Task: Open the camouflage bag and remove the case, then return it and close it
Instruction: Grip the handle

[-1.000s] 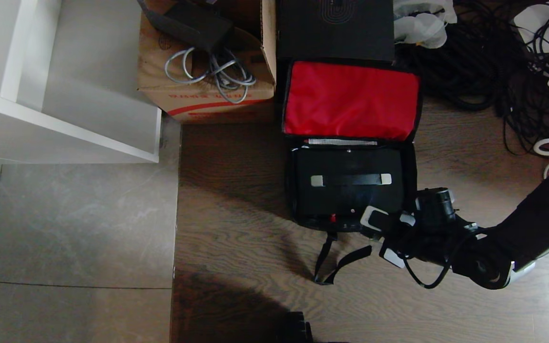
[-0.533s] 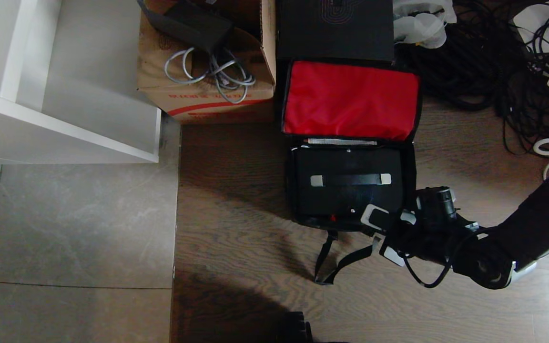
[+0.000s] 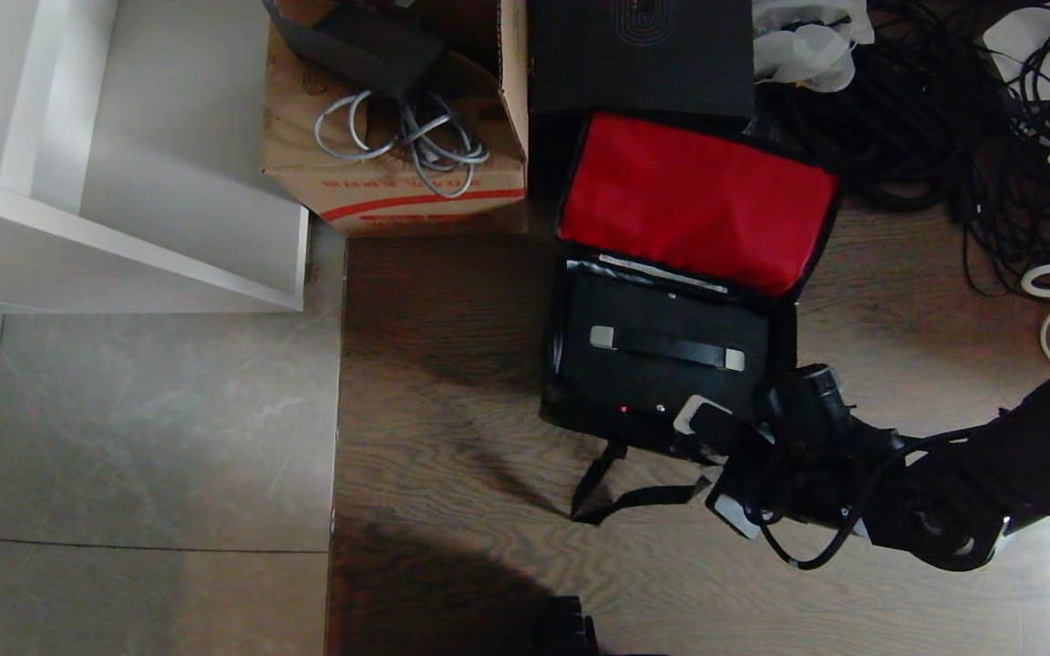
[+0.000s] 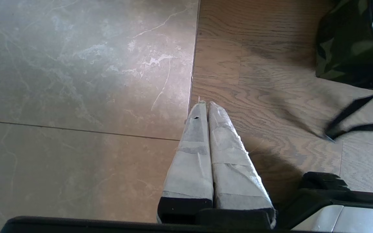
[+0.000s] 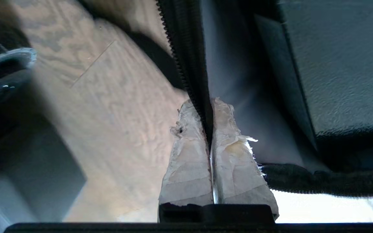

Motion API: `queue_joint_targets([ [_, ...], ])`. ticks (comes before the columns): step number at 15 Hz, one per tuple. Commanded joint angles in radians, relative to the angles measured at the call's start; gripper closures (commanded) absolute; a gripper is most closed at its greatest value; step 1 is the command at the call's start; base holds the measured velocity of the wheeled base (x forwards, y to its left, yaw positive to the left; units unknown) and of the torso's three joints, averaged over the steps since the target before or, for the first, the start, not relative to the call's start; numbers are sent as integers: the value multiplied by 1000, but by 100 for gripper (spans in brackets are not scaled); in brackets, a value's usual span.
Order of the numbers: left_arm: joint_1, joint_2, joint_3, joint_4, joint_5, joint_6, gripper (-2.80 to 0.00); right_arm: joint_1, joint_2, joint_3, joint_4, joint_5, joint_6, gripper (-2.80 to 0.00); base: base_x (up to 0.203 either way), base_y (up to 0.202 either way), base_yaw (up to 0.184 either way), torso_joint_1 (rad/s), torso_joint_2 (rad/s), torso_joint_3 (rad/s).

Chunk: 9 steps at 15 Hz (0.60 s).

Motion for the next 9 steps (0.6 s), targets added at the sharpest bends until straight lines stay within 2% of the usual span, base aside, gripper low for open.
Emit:
queue_joint_targets([
  [1,1,0,8,0,0,-1,0,61,-16,-4,3,-30,46,0,0,0,0,0,0,0],
  [3,-1,0,8,0,0,-1,0,111,1,-23,15,-63,124,0,0,0,0,0,0,0],
  [6,1,0,9,0,-1,-1,0,149,13,-98,127,-90,237,0,0,0,0,0,0,0],
  [9,1,0,8,0,-1,-1,0,150,14,-83,160,-92,261,0,0,0,0,0,0,0],
])
